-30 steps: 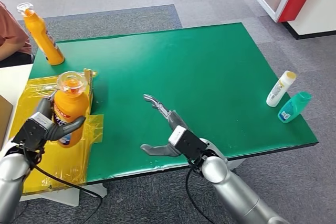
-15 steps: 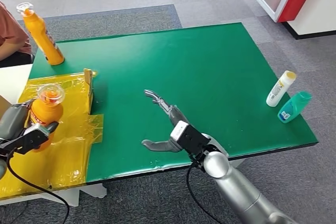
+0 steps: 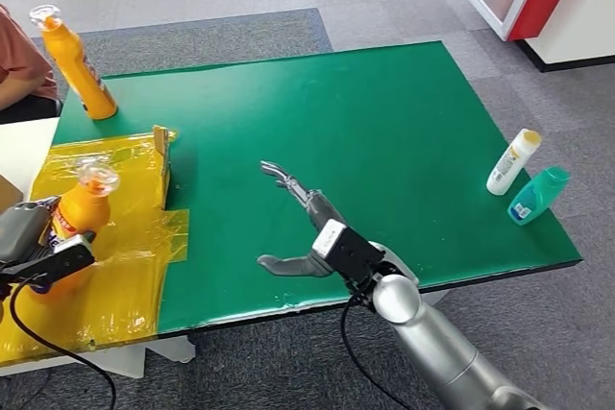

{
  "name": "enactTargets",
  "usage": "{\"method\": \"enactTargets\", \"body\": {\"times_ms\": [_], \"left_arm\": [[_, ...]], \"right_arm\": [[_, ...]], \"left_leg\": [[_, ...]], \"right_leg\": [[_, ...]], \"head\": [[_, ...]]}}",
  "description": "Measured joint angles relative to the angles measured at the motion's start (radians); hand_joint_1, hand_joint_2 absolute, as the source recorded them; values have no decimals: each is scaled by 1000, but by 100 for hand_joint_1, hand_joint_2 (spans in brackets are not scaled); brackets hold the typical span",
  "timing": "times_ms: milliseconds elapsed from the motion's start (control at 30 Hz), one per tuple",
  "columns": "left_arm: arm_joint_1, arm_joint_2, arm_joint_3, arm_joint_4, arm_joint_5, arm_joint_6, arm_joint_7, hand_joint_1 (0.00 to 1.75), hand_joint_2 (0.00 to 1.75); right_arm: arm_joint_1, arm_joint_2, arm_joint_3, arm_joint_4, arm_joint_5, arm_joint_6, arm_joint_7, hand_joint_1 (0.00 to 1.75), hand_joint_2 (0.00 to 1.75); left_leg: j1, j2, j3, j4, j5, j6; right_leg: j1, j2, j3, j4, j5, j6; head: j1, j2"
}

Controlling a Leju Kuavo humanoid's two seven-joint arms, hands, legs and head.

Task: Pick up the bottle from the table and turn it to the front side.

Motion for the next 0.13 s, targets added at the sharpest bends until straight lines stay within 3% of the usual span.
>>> {"method": "enactTargets", "body": {"times_ms": [133], "left_arm": [[4, 0, -15, 19, -3, 0, 2, 175, 0]], "right_arm": [[0, 0, 3, -2, -1, 0, 0, 0, 175]], "left_leg": [[0, 0, 0, 0, 0, 0]], "right_leg": [[0, 0, 0, 0, 0, 0]], "head": [[0, 0]]}}
